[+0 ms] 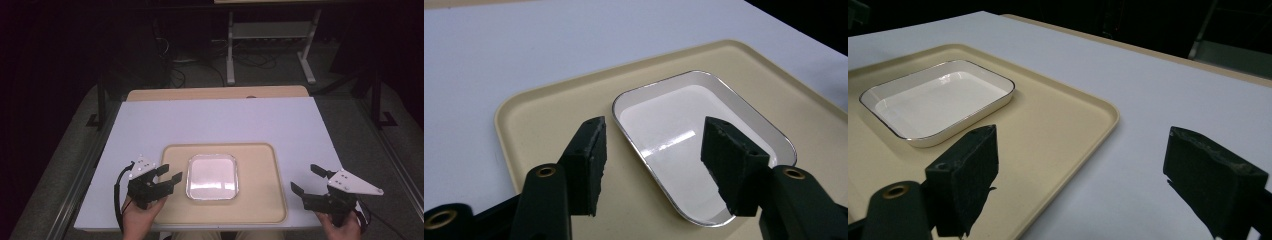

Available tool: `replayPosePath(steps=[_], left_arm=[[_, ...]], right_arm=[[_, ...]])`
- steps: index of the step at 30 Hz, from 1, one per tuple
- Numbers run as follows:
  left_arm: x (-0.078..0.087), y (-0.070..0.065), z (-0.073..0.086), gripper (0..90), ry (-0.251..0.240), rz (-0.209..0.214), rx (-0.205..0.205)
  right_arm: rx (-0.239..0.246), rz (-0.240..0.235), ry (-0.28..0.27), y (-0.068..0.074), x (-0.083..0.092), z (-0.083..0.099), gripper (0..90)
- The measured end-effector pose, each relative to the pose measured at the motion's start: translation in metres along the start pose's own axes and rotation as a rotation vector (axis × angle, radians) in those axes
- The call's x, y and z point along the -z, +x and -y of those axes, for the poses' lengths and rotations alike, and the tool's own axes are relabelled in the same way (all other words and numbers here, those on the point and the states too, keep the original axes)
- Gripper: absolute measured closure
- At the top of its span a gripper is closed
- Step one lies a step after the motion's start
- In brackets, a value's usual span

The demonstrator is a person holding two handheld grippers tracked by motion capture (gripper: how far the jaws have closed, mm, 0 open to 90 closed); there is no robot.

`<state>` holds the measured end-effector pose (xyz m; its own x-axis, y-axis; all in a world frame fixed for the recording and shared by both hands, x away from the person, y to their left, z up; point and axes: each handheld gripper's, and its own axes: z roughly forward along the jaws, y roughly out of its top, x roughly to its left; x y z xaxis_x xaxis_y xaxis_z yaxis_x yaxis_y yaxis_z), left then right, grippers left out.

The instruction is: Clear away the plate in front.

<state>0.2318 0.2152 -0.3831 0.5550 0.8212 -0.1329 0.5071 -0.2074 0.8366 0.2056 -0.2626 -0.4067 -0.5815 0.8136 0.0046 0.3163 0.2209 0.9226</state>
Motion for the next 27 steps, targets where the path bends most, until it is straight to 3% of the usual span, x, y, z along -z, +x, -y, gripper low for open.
replayPosePath(steps=[7, 13, 27], left_arm=[[0.005, 0.001, 0.002, 35.8, -0.012, -0.008, -0.049], [0.010, 0.005, 0.007, 30.7, -0.025, 0.014, -0.097], [0.021, 0.015, 0.016, 25.3, -0.026, 0.106, -0.172]], right_arm=[[0.004, 0.000, 0.000, 0.000, 0.000, 0.000, 13.4], [0.003, -0.002, -0.001, 0.000, 0.000, 0.000, 13.4], [0.003, -0.010, -0.001, 0.001, -0.001, 0.000, 13.4]])
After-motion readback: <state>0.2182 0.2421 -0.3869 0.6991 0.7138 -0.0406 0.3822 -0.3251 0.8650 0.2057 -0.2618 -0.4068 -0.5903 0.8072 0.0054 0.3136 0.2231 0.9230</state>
